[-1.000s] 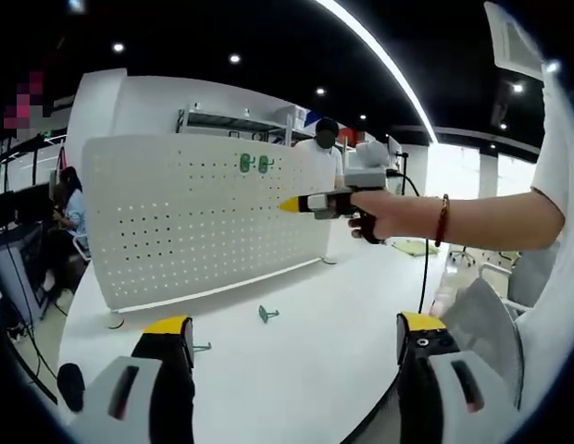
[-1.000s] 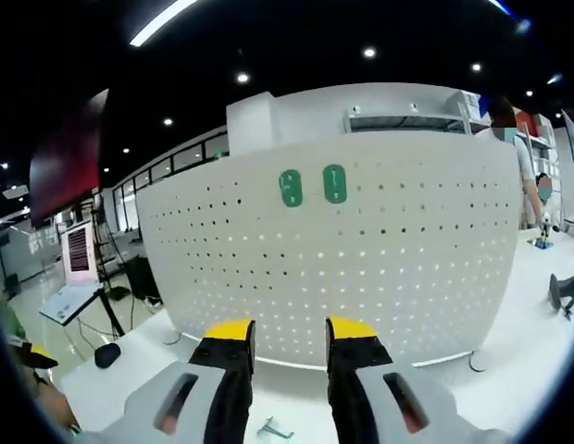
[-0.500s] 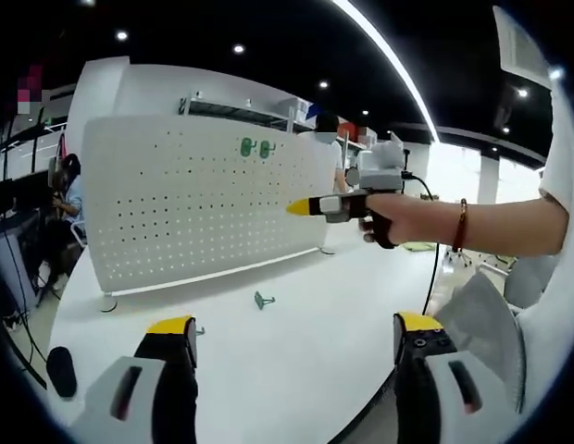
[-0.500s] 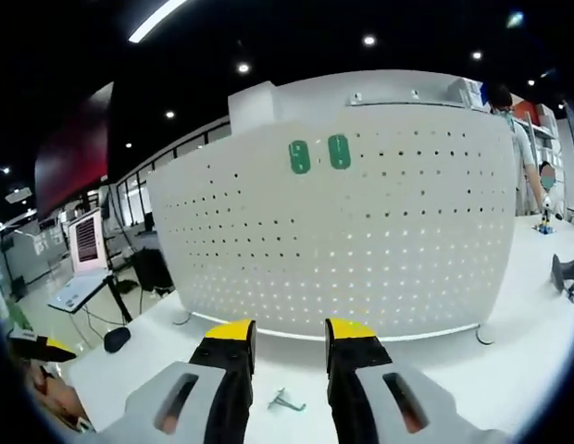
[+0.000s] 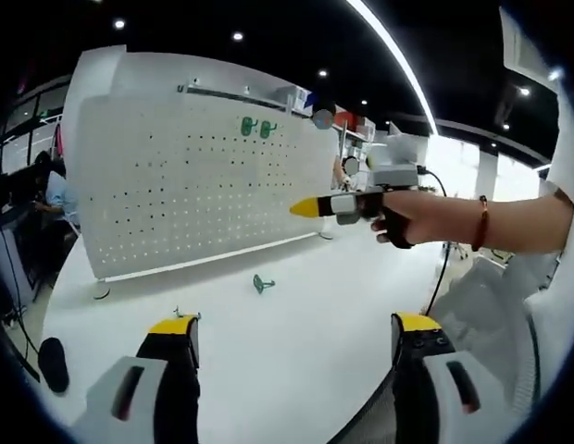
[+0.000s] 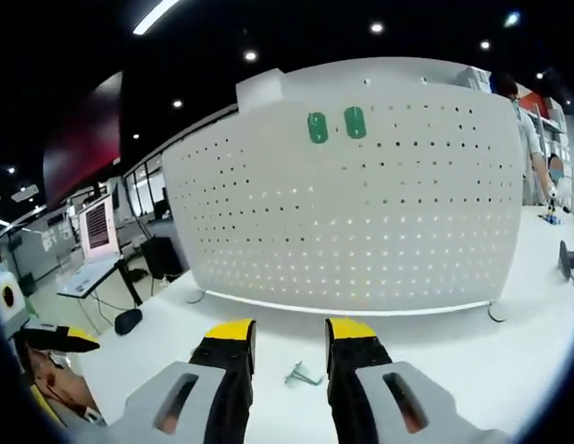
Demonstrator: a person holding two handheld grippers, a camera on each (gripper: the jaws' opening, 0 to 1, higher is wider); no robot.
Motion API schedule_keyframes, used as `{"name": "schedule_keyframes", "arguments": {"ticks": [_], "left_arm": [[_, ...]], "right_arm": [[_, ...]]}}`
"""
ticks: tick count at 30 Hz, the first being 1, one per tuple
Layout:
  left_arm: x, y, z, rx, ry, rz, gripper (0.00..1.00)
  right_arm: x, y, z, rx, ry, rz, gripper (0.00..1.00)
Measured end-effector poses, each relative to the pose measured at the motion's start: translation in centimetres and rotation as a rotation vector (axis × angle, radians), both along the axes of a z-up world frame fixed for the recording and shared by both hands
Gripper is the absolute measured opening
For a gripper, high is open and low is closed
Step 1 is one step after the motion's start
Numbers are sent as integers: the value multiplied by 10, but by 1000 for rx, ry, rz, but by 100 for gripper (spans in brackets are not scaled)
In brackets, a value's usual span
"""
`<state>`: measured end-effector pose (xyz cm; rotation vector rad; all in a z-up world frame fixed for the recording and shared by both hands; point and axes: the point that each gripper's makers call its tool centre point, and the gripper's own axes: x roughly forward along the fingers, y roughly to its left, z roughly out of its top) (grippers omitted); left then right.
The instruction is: Insert the hook assembly into the mounting plate slot until the hook locks in place.
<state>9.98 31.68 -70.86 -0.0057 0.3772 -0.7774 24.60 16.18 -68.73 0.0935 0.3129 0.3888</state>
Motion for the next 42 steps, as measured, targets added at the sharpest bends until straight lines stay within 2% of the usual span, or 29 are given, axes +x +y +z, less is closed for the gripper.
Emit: {"name": "schedule_keyframes", "arguments": {"ticks": [8,14,25,34,39,42], "left_arm": [[8,3,-7,19,12,3,86],[15,4,-14,23,29,20,84],[15,6,-33,56,86,22,82],[17,10,-44,59,107,37,82],[24,13,-51,98,113,29,82],[31,14,-49,90,108,35,81]], "right_arm": [[-13,12,-9,3,22,80,31],[-24,17,-14,2,32,105,32],[-45,24,-34,28,78,133,35],[-58,36,-37,51,80,157,35],[-67,42,-41,74,89,174,35],[-72,44,-44,76,96,179,35]]}}
